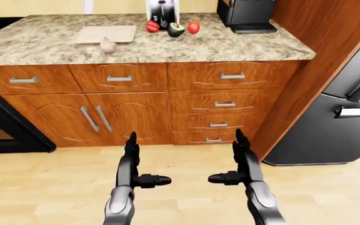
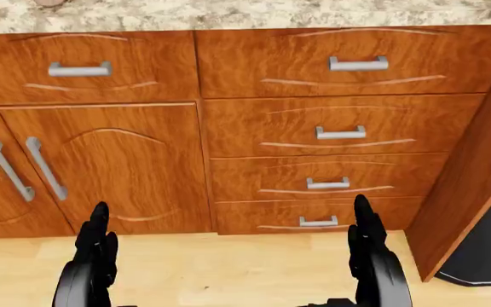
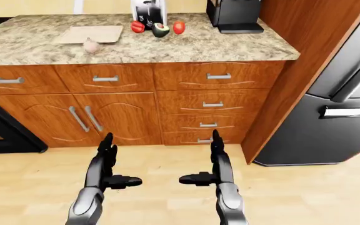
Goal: Place the avocado, onion, tomato and bell pepper on the cutting board.
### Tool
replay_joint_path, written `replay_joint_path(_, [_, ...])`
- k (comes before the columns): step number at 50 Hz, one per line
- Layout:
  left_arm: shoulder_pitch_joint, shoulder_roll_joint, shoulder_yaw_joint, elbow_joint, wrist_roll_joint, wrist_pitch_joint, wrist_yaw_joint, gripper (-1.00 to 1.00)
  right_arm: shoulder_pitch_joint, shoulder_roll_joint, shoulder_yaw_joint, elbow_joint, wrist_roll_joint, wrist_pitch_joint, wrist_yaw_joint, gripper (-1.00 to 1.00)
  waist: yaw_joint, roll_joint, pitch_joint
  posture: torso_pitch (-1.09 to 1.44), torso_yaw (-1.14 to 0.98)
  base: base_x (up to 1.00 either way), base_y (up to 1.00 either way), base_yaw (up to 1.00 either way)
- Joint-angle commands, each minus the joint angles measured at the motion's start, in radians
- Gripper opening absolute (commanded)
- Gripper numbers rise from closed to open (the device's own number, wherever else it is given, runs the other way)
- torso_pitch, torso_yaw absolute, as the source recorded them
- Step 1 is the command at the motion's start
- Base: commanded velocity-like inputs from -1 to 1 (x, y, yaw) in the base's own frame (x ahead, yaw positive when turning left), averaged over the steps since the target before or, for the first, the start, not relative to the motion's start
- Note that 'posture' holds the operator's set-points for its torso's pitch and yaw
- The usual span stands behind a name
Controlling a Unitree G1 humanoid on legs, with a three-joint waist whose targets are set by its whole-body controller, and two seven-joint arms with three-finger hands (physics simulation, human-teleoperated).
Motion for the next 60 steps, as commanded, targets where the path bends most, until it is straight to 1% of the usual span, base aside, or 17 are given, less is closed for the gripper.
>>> replay_joint_path(1, [-0.03, -0.001, -0.005, -0.147, -0.009, -0.009, 0.001, 1.0, -0.015, -0.008, 0.006, -0.181, -0.015, 0.002, -0.009, 1.0, -0.002, -0.008, -0.001, 0.0, 0.0, 0.0, 0.0, 0.0])
replay_joint_path(3, [-0.028, 0.004, -0.003, -0.197, -0.003, 0.032, 0.001, 1.0, -0.01, -0.006, 0.003, -0.236, -0.01, 0.039, -0.004, 1.0, 0.007, -0.002, -0.065, 0.0, 0.0, 0.0, 0.0, 0.0])
replay_joint_path(5, [-0.031, 0.006, -0.004, -0.257, 0.005, 0.085, 0.005, 1.0, -0.014, -0.009, 0.005, -0.284, -0.02, 0.074, 0.002, 1.0, 0.006, -0.008, -0.024, 0.0, 0.0, 0.0, 0.0, 0.0])
replay_joint_path(7, [-0.045, 0.011, -0.002, -0.316, 0.015, 0.142, 0.002, 1.0, -0.025, -0.009, -0.001, -0.338, -0.011, 0.11, 0.008, 1.0, 0.006, -0.009, -0.068, 0.0, 0.0, 0.0, 0.0, 0.0])
replay_joint_path(8, [-0.051, 0.012, 0.0, -0.333, 0.017, 0.161, 0.003, 1.0, -0.028, -0.01, 0.0, -0.352, -0.015, 0.126, 0.009, 1.0, 0.007, -0.008, -0.074, 0.0, 0.0, 0.0, 0.0, 0.0])
replay_joint_path(14, [-0.126, 0.037, 0.027, -0.45, 0.047, 0.318, -0.009, 1.0, -0.09, -0.03, -0.02, -0.496, -0.023, 0.27, 0.028, 1.0, 0.009, -0.005, -0.085, 0.0, 0.0, 0.0, 0.0, 0.0])
replay_joint_path(21, [-0.282, 0.095, 0.093, -0.643, 0.047, 0.569, -0.028, 1.0, -0.274, -0.076, -0.05, -0.675, -0.037, 0.521, 0.052, 1.0, 0.008, -0.002, -0.089, 0.0, 0.0, 0.0, 0.0, 0.0])
replay_joint_path(22, [-0.303, 0.105, 0.096, -0.658, 0.051, 0.596, -0.028, 1.0, -0.293, -0.079, -0.051, -0.69, -0.039, 0.544, 0.053, 1.0, 0.007, 0.003, -0.109, 0.0, 0.0, 0.07, 0.0, 0.0])
replay_joint_path(24, [-0.343, 0.12, 0.105, -0.676, 0.052, 0.638, -0.031, 1.0, -0.334, -0.087, -0.061, -0.713, -0.033, 0.579, 0.054, 1.0, 0.007, 0.006, -0.079, 0.0, 0.0, 0.16, 0.02, 0.0])
replay_joint_path(26, [-0.412, 0.145, 0.122, -0.683, 0.043, 0.689, -0.034, 1.0, -0.386, -0.102, -0.068, -0.736, -0.028, 0.631, 0.056, 1.0, 0.006, 0.009, -0.07, 0.0, 0.0, 0.17, 0.02, 0.0])
replay_joint_path(41, [-0.565, 0.236, 0.165, -0.793, 0.026, 0.877, -0.025, 1.0, -0.515, -0.147, -0.093, -0.803, 0.031, 0.745, 0.031, 1.0, -0.002, -0.001, -0.056, 0.0, 0.0, 0.18, 0.06, 0.0])
replay_joint_path(44, [-0.576, 0.25, 0.176, -0.821, 0.019, 0.908, -0.021, 1.0, -0.524, -0.147, -0.084, -0.822, 0.036, 0.759, 0.026, 1.0, -0.009, 0.03, -0.048, 0.0, 0.0, 0.27, 0.14, 0.0])
replay_joint_path(47, [-0.582, 0.266, 0.191, -0.843, 0.014, 0.934, -0.022, 1.0, -0.542, -0.15, -0.087, -0.836, 0.048, 0.78, 0.024, 1.0, -0.015, 0.099, -0.049, 0.0, 0.0, 0.29, 0.17, 0.0])
replay_joint_path(48, [-0.584, 0.271, 0.195, -0.857, 0.011, 0.948, -0.023, 1.0, -0.543, -0.152, -0.089, -0.845, 0.05, 0.788, 0.023, 1.0, -0.001, 0.063, -0.046, 0.0, 0.0, 0.3, 0.16, 0.0])
replay_joint_path(49, [-0.584, 0.274, 0.201, -0.871, 0.008, 0.961, -0.023, 1.0, -0.545, -0.153, -0.095, -0.854, 0.056, 0.797, 0.022, 1.0, -0.013, 0.084, -0.039, 0.0, 0.0, 0.29, 0.16, 0.0])
replay_joint_path(50, [-0.583, 0.275, 0.205, -0.88, 0.006, 0.967, -0.02, 1.0, -0.546, -0.155, -0.097, -0.859, 0.059, 0.801, 0.019, 1.0, -0.002, 0.08, -0.039, 0.0, 0.0, 0.3, 0.16, 0.0])
replay_joint_path(60, [-0.582, 0.285, 0.21, -0.9, 0.002, 0.978, -0.01, 1.0, -0.544, -0.153, -0.086, -0.87, 0.066, 0.804, 0.011, 1.0, 0.015, -0.009, -0.045, 0.0, 0.0, 0.3, 0.17, 0.0])
